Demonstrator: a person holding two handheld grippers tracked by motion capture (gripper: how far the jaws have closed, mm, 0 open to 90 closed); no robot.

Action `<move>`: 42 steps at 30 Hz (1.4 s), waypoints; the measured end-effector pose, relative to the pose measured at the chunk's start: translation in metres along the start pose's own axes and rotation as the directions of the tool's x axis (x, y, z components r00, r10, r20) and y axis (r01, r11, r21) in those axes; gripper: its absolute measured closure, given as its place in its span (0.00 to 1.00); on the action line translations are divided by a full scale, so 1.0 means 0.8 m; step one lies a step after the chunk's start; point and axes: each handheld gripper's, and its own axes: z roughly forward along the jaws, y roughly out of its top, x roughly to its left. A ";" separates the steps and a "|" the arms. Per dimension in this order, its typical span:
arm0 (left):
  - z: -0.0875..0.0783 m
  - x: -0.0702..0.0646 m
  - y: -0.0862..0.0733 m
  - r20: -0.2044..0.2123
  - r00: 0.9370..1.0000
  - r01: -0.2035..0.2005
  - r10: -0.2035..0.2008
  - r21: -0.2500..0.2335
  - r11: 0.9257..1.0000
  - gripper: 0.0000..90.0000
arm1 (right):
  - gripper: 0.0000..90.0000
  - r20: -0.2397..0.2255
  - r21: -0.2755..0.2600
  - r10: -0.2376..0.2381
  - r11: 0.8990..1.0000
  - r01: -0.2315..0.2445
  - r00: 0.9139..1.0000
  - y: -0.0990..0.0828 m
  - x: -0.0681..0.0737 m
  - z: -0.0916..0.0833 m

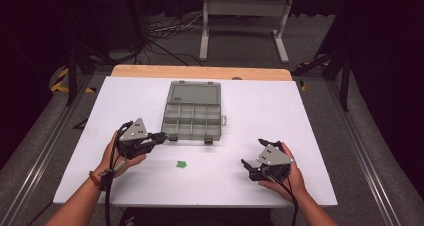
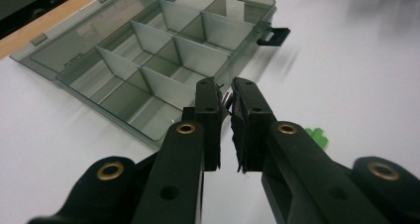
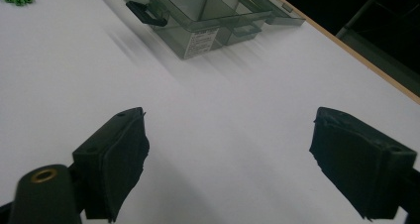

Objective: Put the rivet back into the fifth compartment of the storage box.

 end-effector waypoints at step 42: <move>0.053 0.054 0.019 -0.039 0.998 0.047 -0.045 0.054 0.997 0.92 | 0.16 0.001 0.004 -0.006 1.000 0.006 1.000 -0.002 -0.001 0.001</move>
